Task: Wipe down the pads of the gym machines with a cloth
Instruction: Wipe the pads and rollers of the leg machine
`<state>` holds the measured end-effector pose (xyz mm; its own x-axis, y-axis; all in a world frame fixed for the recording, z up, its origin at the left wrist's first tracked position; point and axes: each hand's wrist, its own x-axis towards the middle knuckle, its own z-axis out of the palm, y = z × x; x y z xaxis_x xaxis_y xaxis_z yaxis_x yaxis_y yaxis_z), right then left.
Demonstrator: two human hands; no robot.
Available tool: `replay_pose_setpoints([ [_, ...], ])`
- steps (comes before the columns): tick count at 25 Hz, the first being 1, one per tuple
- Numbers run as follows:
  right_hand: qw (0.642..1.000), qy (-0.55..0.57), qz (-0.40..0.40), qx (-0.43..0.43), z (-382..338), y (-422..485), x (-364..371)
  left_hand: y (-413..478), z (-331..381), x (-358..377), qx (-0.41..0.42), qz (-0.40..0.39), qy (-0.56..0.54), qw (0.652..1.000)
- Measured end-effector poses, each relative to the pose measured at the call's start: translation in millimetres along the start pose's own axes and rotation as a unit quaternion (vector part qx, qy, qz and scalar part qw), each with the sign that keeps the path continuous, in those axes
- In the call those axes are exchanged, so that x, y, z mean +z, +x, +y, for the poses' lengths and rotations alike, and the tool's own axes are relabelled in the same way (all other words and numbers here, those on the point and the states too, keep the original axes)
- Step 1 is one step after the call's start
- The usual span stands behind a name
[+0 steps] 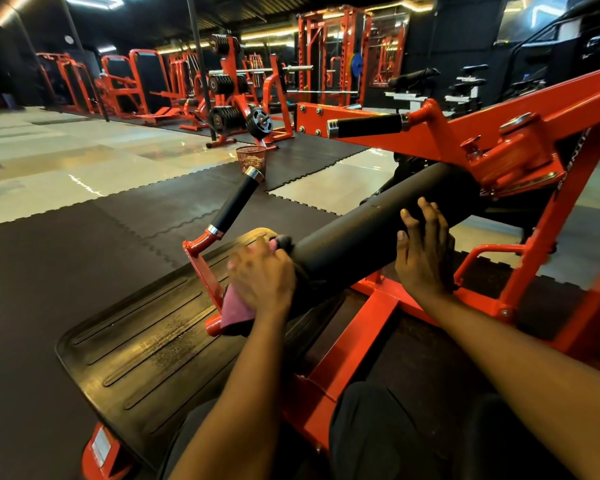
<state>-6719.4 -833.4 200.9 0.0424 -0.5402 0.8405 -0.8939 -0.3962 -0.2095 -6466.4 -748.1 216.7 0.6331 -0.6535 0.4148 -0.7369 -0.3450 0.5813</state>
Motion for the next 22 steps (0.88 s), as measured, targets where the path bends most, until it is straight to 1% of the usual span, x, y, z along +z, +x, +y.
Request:
replay_pose_setpoints([
  [1,1.000,0.000,0.003,0.004,-2,1,-2,-2,27,5,0.033,-0.012,-0.015,0.999],
  [3,1.000,0.012,0.000,-0.009,0,4,-8,-12,77,13,0.126,-0.038,-0.045,0.990],
  [5,0.998,0.047,0.000,-0.042,9,16,-20,-16,101,14,0.183,-0.057,-0.086,0.978],
  [6,0.996,0.069,0.004,-0.048,14,24,-27,-14,99,13,0.193,-0.073,-0.118,0.971],
  [8,0.995,0.099,0.019,-0.020,10,40,-37,-6,78,8,0.201,-0.102,-0.221,0.949],
  [10,0.993,0.110,0.035,0.020,-18,48,-37,0,51,4,0.202,-0.104,-0.288,0.930],
  [11,0.992,0.115,0.040,0.019,-41,48,-35,1,40,2,0.201,-0.096,-0.296,0.929],
  [12,0.992,0.123,0.039,0.002,-67,47,-33,-1,28,1,0.194,-0.092,-0.294,0.931],
  [13,0.991,0.131,0.020,-0.016,-92,45,-31,-4,17,0,0.182,-0.091,-0.285,0.937],
  [14,0.991,0.127,-0.025,-0.026,-114,42,-27,-6,4,-1,0.163,-0.091,-0.271,0.944],
  [15,0.990,0.106,-0.087,-0.026,-131,39,-22,-7,-8,-1,0.147,-0.090,-0.254,0.952],
  [17,0.979,0.021,-0.201,-0.015,-154,30,-11,-6,-26,1,0.135,-0.097,-0.222,0.961],
  [18,0.973,-0.026,-0.227,-0.014,-158,25,-5,-5,-30,2,0.136,-0.101,-0.207,0.963],
  [20,0.970,-0.079,-0.229,-0.022,-154,22,1,-6,-31,6,0.142,-0.092,-0.175,0.970],
  [22,0.975,-0.083,-0.203,-0.035,-140,31,-1,-7,-31,9,0.143,-0.068,-0.166,0.973],
])
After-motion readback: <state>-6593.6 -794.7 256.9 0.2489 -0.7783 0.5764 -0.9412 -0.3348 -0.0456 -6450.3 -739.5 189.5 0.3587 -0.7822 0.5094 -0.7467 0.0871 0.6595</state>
